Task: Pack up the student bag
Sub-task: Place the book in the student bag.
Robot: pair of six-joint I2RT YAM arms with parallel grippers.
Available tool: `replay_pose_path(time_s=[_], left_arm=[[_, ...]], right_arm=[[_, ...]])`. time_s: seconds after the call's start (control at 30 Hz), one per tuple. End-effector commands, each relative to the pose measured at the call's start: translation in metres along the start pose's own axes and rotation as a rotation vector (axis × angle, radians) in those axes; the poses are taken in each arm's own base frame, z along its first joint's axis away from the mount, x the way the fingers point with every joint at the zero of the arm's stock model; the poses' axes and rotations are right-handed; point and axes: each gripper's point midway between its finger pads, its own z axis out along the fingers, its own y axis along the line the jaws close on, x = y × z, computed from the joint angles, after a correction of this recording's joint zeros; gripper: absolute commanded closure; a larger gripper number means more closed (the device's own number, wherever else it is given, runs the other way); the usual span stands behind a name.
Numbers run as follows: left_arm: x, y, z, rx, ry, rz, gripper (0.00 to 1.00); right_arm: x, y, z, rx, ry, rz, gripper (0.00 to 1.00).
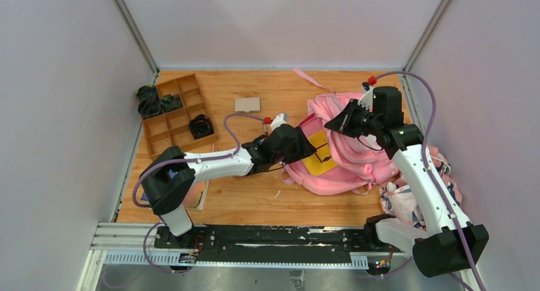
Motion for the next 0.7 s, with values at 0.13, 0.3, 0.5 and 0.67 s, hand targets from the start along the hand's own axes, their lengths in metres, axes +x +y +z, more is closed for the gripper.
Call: replay_pose_path(time_s=[0.13, 0.3, 0.5, 0.67], left_arm=[[-0.015, -0.015, -0.002, -0.006, -0.035, 0.08, 0.49], [-0.006, 0.024, -0.003, -0.219, 0.019, 0.126, 0.29], [0.011, 0.039, 0.018, -0.254, 0.07, 0.138, 0.3], [0.021, 0.046, 0.035, -0.294, 0.108, 0.148, 0.21]], right_arm=[[-0.009, 0.001, -0.006, -0.018, -0.043, -0.021, 1.0], [-0.004, -0.001, -0.003, -0.022, -0.026, -0.013, 1.0], [-0.001, -0.001, -0.001, -0.035, -0.019, -0.004, 1.0], [0.0, -0.001, -0.002, -0.039, -0.02, -0.01, 1.0]])
